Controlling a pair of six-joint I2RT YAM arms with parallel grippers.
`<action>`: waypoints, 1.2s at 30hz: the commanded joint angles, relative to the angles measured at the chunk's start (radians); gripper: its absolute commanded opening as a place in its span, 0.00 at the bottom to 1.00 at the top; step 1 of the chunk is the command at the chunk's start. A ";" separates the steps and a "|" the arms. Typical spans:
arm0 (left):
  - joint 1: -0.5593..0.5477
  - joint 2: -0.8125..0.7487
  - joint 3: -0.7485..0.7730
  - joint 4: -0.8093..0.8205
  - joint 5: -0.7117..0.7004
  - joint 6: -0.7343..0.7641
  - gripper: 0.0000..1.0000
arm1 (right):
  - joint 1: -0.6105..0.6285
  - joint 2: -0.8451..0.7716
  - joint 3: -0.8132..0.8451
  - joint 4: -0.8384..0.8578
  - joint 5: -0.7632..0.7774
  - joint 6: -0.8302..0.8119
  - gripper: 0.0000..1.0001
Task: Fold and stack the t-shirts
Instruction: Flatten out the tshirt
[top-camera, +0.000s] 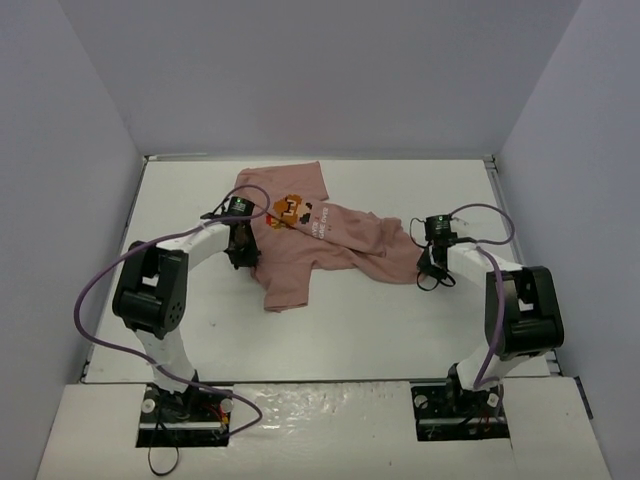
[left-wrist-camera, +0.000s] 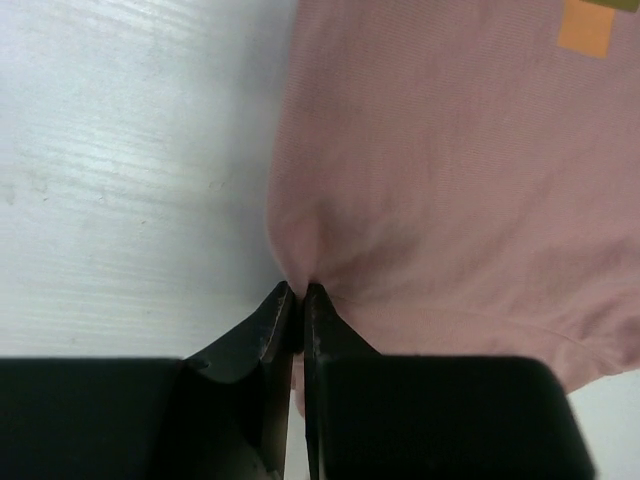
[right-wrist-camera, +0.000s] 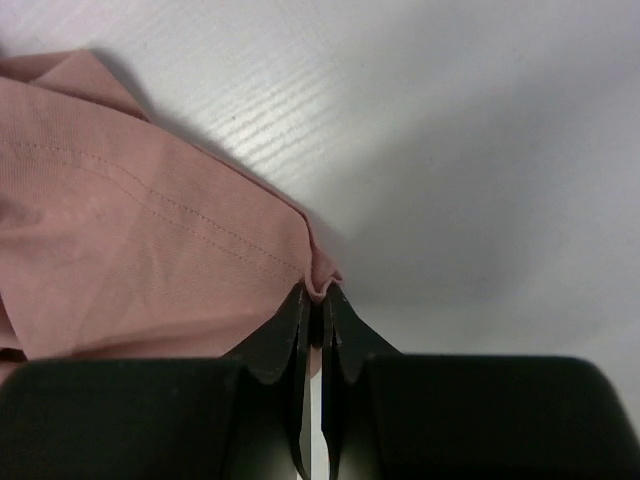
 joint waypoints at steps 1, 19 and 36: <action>-0.009 -0.148 0.149 -0.226 -0.109 0.135 0.00 | 0.006 -0.117 0.043 -0.105 0.023 -0.019 0.00; -0.076 0.070 0.649 -0.457 -0.325 0.345 0.19 | 0.021 -0.158 0.195 -0.229 0.034 -0.083 0.00; 0.079 -0.262 0.214 -0.221 -0.061 0.348 0.26 | 0.024 -0.168 0.187 -0.225 -0.011 -0.155 0.00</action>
